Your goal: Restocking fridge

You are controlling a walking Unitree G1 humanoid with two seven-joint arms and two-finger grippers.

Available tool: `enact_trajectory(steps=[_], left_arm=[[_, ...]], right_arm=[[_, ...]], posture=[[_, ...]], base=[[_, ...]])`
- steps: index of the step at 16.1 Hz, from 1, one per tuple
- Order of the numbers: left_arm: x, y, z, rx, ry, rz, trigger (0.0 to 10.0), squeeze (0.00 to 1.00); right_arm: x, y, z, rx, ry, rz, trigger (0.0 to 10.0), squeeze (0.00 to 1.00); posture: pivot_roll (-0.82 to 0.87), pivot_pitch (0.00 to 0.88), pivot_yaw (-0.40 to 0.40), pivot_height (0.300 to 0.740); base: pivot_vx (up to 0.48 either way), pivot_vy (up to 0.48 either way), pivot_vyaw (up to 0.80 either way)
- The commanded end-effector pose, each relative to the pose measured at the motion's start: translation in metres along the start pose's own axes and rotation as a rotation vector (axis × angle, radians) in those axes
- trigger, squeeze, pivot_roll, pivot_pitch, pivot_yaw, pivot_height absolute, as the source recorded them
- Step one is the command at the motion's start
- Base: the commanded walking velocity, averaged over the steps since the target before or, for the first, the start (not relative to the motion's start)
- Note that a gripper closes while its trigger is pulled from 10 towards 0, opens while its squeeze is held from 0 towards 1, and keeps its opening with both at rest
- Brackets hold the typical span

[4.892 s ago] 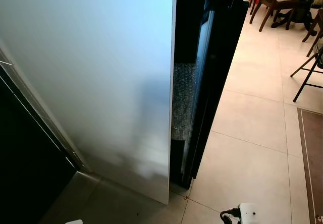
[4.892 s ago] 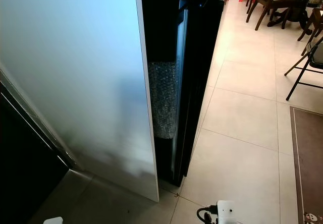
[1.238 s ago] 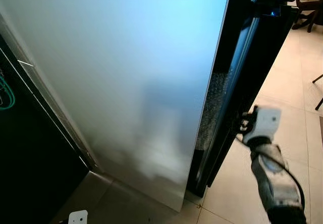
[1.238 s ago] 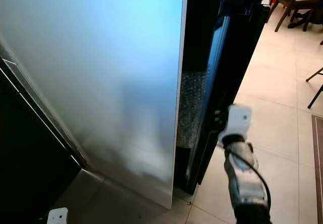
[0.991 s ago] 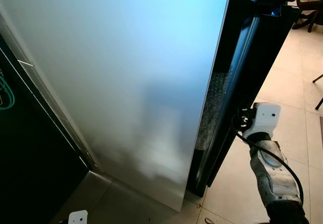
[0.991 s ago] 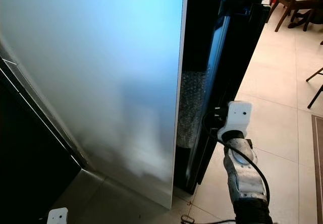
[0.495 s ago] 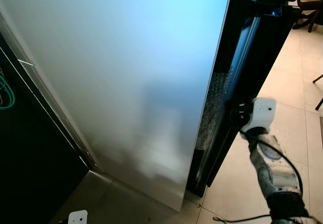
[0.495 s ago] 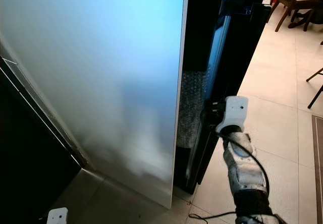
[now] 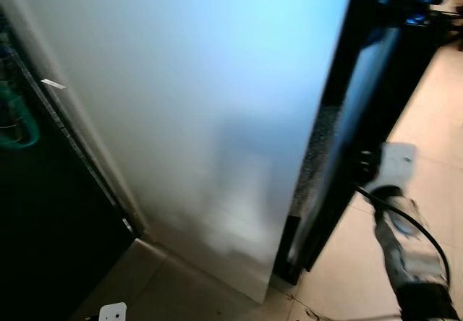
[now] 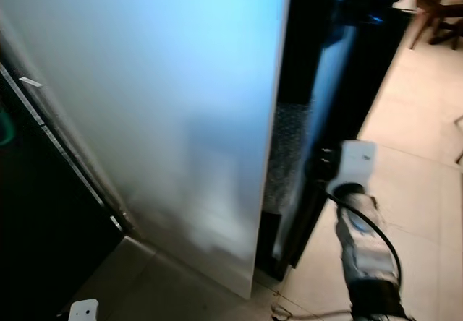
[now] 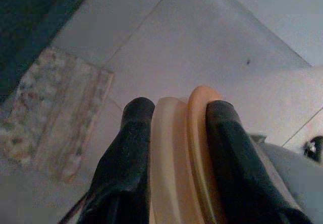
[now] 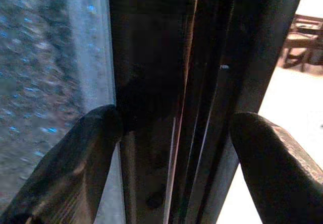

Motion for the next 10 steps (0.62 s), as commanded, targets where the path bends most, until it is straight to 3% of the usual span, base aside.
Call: enact_trajectory(steps=[1,2,3,5,7,9,10], left_arm=[[0.003,-0.021,-0.005,-0.014,-0.022,0.070,10.0,0.00],[0.003,-0.021,-0.004,-0.018,-0.024,0.071,10.0,0.00],[0.003,-0.021,-0.005,-0.023,-0.027,0.072,10.0,0.00],[0.003,-0.021,-0.005,-0.025,-0.027,0.071,10.0,0.00],[0.003,-0.021,-0.005,-0.026,-0.028,0.071,10.0,0.00],[0.003,-0.021,-0.006,-0.027,-0.032,0.073,10.0,0.00],[0.003,-0.021,-0.007,-0.026,-0.034,0.074,10.0,0.00]], right_arm=[[0.011,-0.020,-0.038,-0.004,-0.141,0.068,10.0,0.00],[0.021,-0.032,-0.046,-0.001,-0.173,0.098,10.0,0.00],[0.039,-0.058,-0.057,0.012,-0.215,0.167,10.0,0.00],[0.057,-0.086,-0.066,0.015,-0.248,0.247,10.0,0.00],[0.068,-0.108,-0.067,0.014,-0.255,0.309,10.0,0.00],[0.083,-0.145,-0.057,-0.007,-0.212,0.428,10.0,0.00],[0.087,-0.153,-0.055,-0.011,-0.201,0.455,10.0,0.00]], posture=[[-0.13,0.031,0.035,0.740],[-0.13,0.032,0.036,0.740],[-0.13,0.030,0.036,0.740],[-0.13,0.028,0.036,0.740],[-0.14,0.024,0.036,0.740],[-0.13,0.011,0.035,0.740],[-0.13,0.009,0.034,0.740]], base=[[0.000,0.000,0.00],[0.000,0.000,0.00],[0.000,0.000,0.00],[0.000,0.000,0.00],[0.000,0.000,0.00],[0.000,0.000,0.00],[0.000,0.000,0.00]])
Point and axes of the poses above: a point about 5 cm out from each wrist's last joint towards the gripper, its own x axis pointing back from the gripper into the wrist, its own y axis along the axis of the wrist's last joint, z = x × y, the point moved 6 cm from there along -x, pointing out of the wrist towards the gripper, and after that the axes turned 11 degrees about x, right-handed, at the moved point
